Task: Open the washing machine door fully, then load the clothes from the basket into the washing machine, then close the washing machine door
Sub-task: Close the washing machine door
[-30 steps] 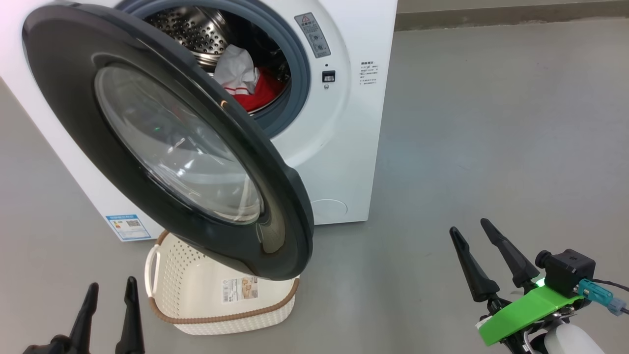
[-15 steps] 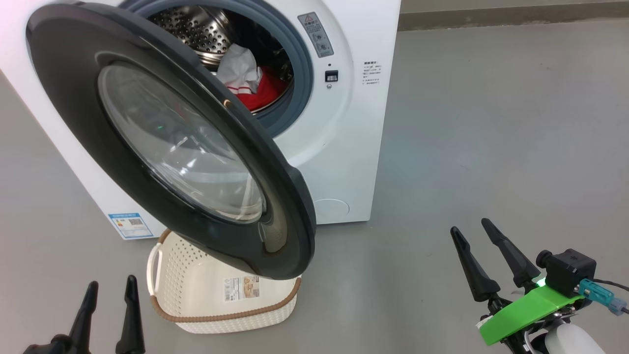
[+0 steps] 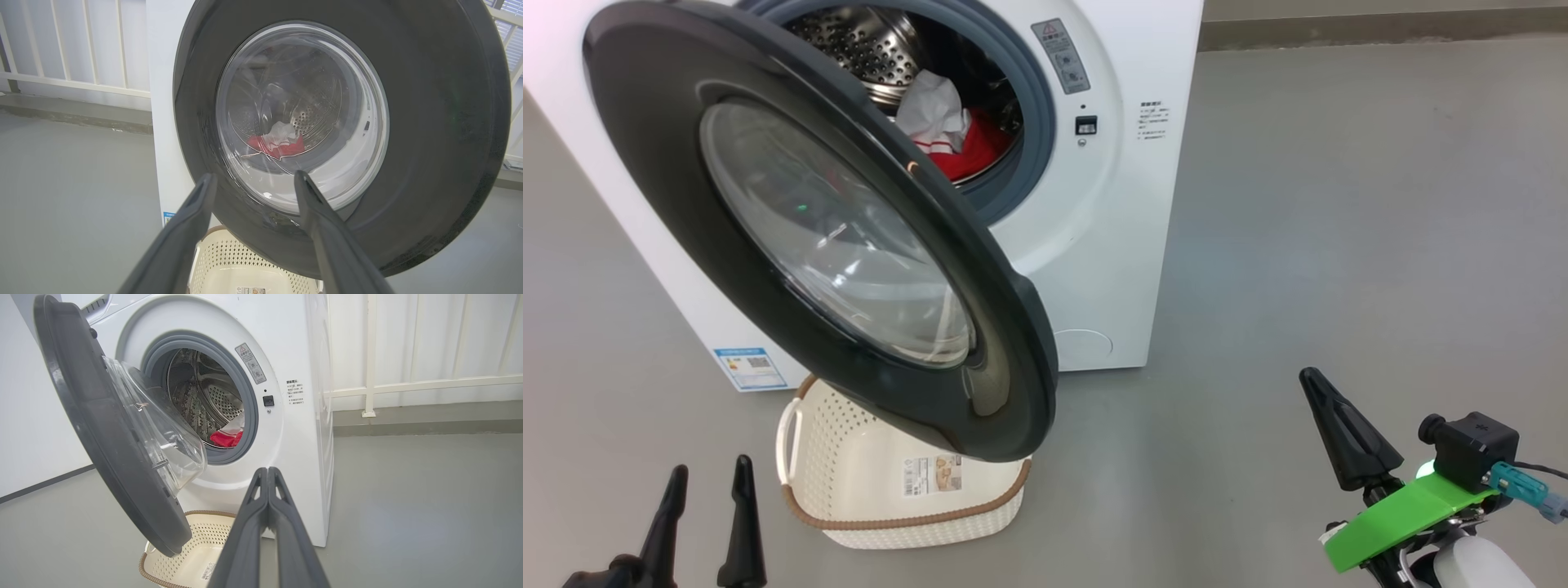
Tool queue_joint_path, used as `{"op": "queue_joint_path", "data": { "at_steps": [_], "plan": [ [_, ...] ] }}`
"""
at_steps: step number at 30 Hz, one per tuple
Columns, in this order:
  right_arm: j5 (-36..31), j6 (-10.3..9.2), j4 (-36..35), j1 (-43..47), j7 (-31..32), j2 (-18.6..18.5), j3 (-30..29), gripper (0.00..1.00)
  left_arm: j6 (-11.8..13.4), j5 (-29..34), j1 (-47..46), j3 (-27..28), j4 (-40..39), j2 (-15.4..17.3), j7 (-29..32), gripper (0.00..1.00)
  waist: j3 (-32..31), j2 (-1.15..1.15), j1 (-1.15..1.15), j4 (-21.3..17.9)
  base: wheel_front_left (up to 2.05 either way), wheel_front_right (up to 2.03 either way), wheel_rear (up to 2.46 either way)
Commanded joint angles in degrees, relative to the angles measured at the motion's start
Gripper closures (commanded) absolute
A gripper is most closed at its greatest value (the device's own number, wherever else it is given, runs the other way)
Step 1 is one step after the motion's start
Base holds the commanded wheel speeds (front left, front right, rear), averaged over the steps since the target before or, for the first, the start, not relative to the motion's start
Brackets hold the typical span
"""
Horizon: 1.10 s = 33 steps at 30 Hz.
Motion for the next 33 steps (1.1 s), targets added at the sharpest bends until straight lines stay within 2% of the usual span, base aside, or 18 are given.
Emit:
{"op": "queue_joint_path", "data": {
  "at_steps": [1, 22, 27, 33],
  "plan": [
    [-0.7, 0.09, -1.4, -0.8, -0.3, -1.0, 0.8, 1.0, -0.6, 0.4, -1.3, 2.1, -1.6, 0.6, -0.7, 0.0, 0.1, 0.0, 0.0, 0.4, 0.0, 0.0, 0.0],
    [-0.4, 0.09, -5.0, -6.9, -0.3, -0.9, 2.0, 1.0, -1.1, -0.2, -1.0, 1.9, -1.3, -0.1, -0.7, 0.0, -0.4, 0.0, 0.0, 9.1, 0.0, 0.0, 0.0],
    [3.2, 0.09, -8.6, -8.8, -0.3, 0.4, 3.0, 1.0, -1.1, -0.3, -1.1, 1.8, -1.1, 0.0, -0.7, 0.0, -0.4, 0.0, 0.0, 10.6, 0.0, 0.0, 0.0],
    [4.2, 0.09, -12.8, -11.0, -0.3, 0.8, 5.3, 1.0, -1.1, -0.4, -1.1, 1.6, -1.0, 0.2, -0.7, 0.0, -0.4, 0.0, 0.0, 11.9, 0.0, 0.0, 0.0]
  ]
}}
